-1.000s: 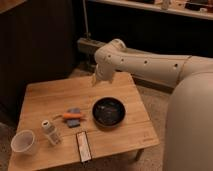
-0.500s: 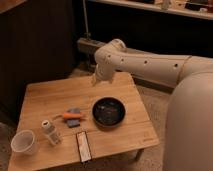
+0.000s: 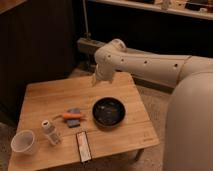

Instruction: Drag the ceramic bowl in a circle

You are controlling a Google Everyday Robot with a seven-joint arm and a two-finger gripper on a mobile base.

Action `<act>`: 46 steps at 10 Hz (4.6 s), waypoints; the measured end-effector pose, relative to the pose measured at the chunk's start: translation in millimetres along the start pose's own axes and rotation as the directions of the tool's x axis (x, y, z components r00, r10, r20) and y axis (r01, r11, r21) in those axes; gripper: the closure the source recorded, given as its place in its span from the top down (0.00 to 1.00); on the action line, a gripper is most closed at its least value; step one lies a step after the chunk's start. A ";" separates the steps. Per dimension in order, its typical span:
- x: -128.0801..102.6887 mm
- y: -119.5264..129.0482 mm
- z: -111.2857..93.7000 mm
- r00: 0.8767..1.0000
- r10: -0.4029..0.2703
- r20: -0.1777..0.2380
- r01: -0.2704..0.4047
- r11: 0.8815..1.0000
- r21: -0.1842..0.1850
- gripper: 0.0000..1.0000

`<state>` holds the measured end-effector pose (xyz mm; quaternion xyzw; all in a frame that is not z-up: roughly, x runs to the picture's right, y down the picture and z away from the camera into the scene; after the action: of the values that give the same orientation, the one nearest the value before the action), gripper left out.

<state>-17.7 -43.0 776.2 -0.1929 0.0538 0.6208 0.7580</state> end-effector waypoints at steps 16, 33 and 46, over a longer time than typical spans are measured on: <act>160.9 -130.8 98.0 0.913 0.289 -0.288 -0.336 0.933 -0.130 0.62; 159.6 -79.7 129.9 0.899 0.231 -0.372 -0.336 0.909 -0.247 0.00; 74.9 -79.7 129.4 0.955 0.104 -0.279 -0.158 0.971 -0.180 0.00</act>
<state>55.2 60.1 889.2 -0.3460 0.1056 0.6404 0.6775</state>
